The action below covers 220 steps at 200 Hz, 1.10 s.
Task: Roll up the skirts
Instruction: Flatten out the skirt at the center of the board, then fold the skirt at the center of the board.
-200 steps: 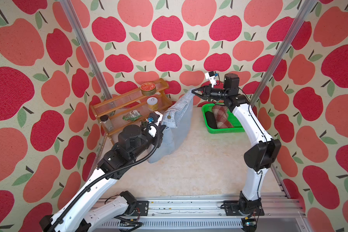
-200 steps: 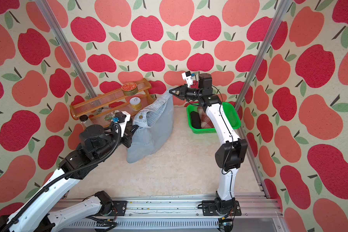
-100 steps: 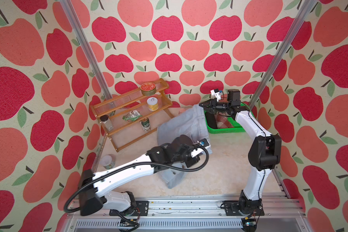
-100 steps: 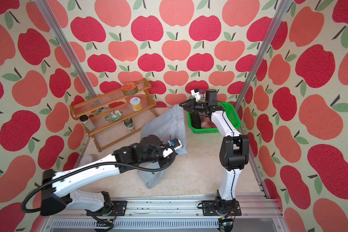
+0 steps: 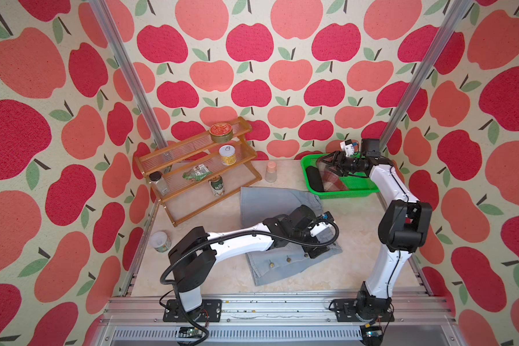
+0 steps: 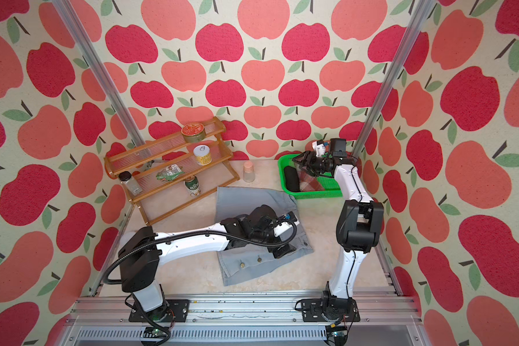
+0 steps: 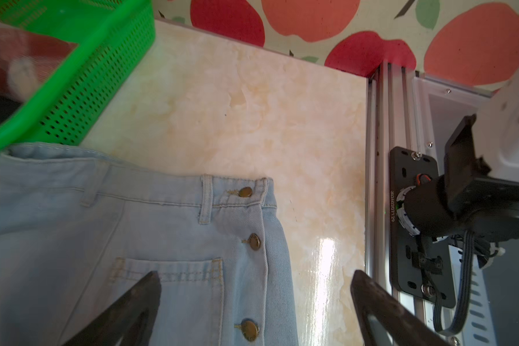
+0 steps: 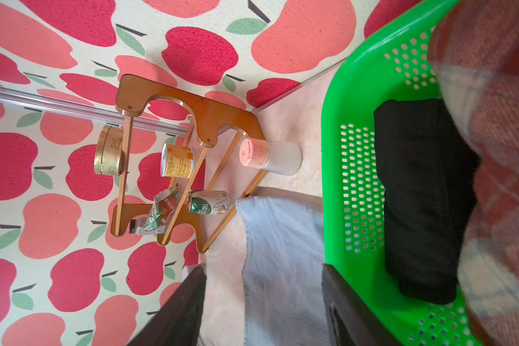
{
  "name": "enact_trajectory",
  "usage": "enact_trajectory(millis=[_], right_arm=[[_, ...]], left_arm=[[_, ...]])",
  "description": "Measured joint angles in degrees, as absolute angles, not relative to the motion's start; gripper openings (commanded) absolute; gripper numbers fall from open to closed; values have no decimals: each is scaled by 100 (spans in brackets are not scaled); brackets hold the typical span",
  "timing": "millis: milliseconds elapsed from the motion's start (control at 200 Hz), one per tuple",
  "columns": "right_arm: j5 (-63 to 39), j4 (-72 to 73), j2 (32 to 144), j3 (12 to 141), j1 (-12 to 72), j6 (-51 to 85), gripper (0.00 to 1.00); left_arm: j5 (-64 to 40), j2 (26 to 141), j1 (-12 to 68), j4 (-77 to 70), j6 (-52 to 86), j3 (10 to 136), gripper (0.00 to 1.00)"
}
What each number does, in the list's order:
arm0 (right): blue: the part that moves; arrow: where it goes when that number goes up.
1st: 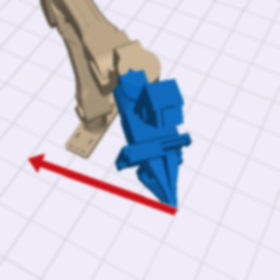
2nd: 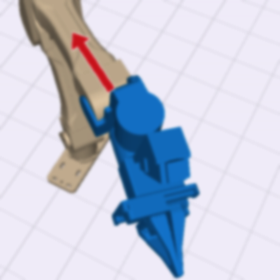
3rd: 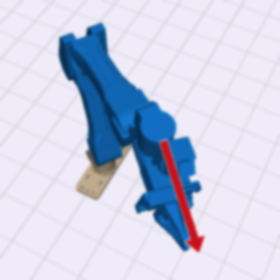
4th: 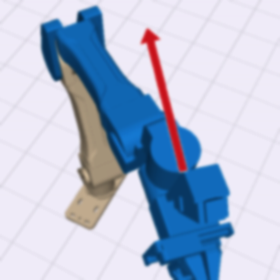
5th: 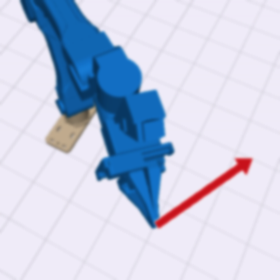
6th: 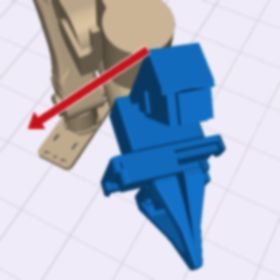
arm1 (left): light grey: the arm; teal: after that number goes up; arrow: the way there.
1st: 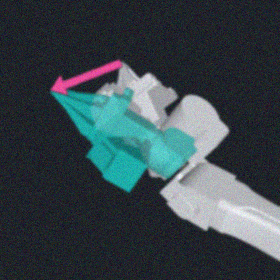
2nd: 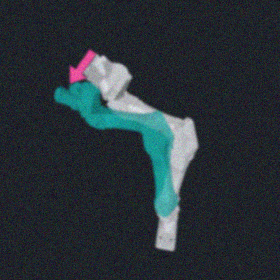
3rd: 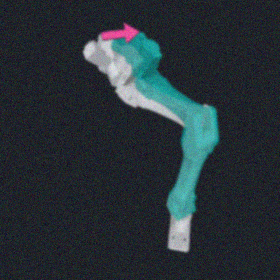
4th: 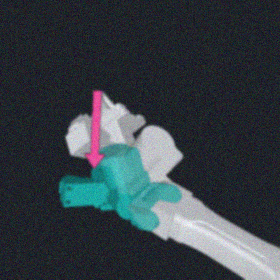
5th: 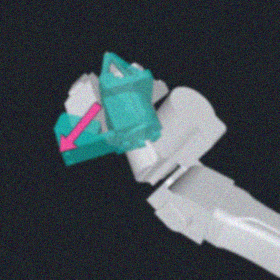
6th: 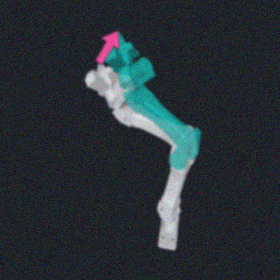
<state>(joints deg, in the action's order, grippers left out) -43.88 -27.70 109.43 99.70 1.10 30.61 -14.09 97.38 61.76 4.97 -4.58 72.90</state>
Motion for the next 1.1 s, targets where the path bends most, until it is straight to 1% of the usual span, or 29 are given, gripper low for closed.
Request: enact_trajectory(millis=[30,65,100,165,200,235,330,360,410,435,575,670,795,865,940,970,1025,1055,1100], right_arm=[[-4292,-2797,10704,9791,117,2971,63],[-4185,-2810,10422,9526,121,2877,62],[-4066,-2842,10108,9203,121,2792,62],[-3863,-2851,9570,8530,121,2630,61],[-3754,-2875,9314,8156,121,2547,61],[-3623,-2908,9085,7787,121,2469,60],[-3197,-2991,8510,6751,128,2287,57],[-3063,-3017,8348,6469,128,2255,55],[-2849,-3072,8023,5975,128,2226,49],[-2759,-3094,7878,5760,128,2233,48],[-2300,-3140,7065,4720,128,2263,48],[-2132,-3138,6941,4442,128,2281,48],[-2043,-3105,7343,4512,176,2274,50],[-1992,-3118,7588,4567,231,2248,51],[-1951,-3146,7640,4530,266,2248,48],[-1927,-3148,7607,4493,272,2250,44],[-1820,-3148,7498,4366,274,2257,42],[-1737,-3162,7430,4289,274,2252,39],[-1559,-3201,7323,4150,274,2250,38]], left_arm=[[-1372,9483,6117,464,-460,7148,99],[-1326,9166,6042,427,-456,6936,96],[-1275,8886,5972,419,-445,6724,89],[-1177,8366,5841,408,-408,6241,74],[-1083,8128,5798,434,-375,5975,69],[-969,7948,5789,491,-379,5745,68],[-556,7649,5922,821,-425,5277,67],[-416,7607,5990,958,-438,5188,67],[-185,7561,6117,1186,-458,5081,68],[-71,7544,6180,1286,-460,5041,68],[580,7397,6388,1566,-395,4814,78],[718,7269,5975,1553,-165,4646,78],[600,7203,4936,1505,213,4567,72],[593,7199,4751,1498,331,4565,71],[558,7144,4934,1452,375,4482,71],[578,7096,5085,1437,375,4416,71],[720,7011,5454,1437,355,4300,71],[829,6995,5721,1439,316,4261,71],[1028,7035,6071,1450,246,4252,68]])
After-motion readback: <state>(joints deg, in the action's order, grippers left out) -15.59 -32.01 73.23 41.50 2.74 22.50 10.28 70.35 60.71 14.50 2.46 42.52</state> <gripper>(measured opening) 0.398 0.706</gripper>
